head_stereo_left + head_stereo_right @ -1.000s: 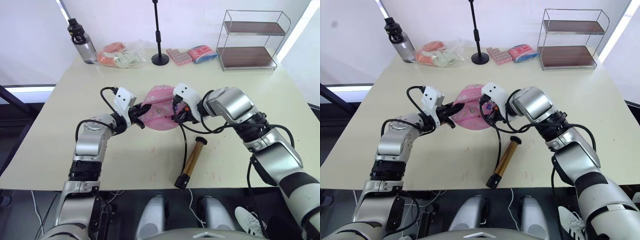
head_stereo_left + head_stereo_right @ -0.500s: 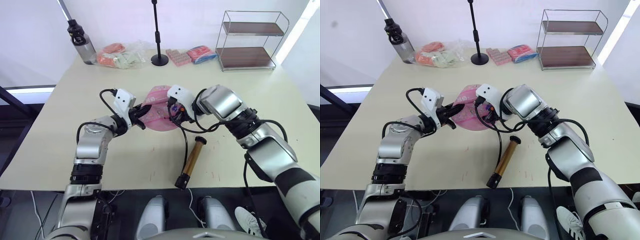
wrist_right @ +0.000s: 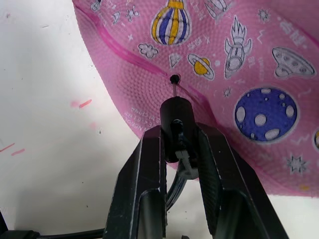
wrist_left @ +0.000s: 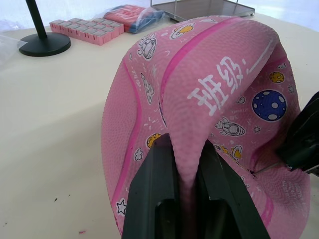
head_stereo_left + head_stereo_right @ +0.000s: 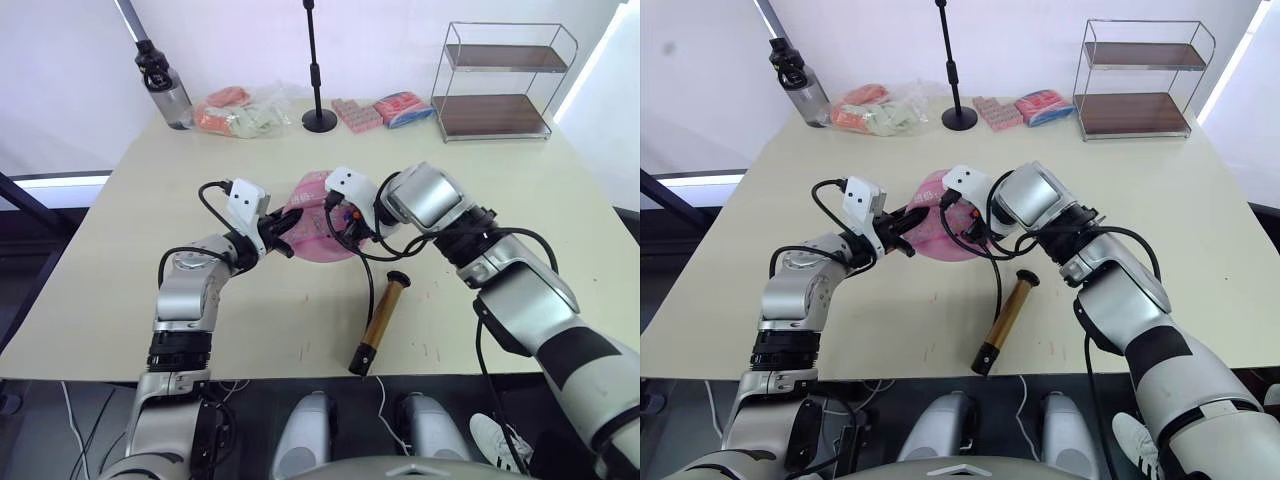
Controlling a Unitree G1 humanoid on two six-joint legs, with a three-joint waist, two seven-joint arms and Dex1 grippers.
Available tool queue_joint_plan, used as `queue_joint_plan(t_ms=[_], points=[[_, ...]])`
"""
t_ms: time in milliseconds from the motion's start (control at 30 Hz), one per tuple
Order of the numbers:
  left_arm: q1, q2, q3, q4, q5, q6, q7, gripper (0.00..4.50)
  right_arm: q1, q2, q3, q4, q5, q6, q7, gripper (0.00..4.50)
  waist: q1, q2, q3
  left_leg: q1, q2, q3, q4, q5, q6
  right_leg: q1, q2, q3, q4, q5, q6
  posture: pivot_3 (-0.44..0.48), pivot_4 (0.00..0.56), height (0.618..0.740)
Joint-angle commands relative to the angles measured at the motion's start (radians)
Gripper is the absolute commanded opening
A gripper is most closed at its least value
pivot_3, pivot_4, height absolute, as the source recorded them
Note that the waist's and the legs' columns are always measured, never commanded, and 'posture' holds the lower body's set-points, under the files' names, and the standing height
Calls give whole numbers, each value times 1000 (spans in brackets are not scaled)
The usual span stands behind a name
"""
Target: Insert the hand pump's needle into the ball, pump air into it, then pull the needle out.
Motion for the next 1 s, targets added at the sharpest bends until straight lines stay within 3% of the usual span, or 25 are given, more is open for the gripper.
queue_joint_plan(t_ms=[33,400,767,1000], points=[[17,-56,-92,1,-28,28,-35,163,-38,60,-14,21,-5,-71,0,329,0,0,0,0,0,0,0,0,0,0,0,0,0,0,0,0,150,740],[21,-78,-88,3,-31,31,-25,163,-35,113,-18,67,-48,-120,25,329,-5,2,-3,1,0,-1,0,0,-1,0,0,0,1,0,0,0,150,740],[27,-92,-88,-5,-29,37,-20,163,-5,112,87,104,-207,-318,28,329,-15,4,-8,2,0,-1,0,0,-1,0,0,0,1,0,0,0,150,740],[37,-95,-86,-14,-29,42,-18,163,16,124,63,123,-225,-357,52,329,-19,5,-12,3,0,-3,0,1,-1,1,0,0,2,-2,-3,0,150,740]])
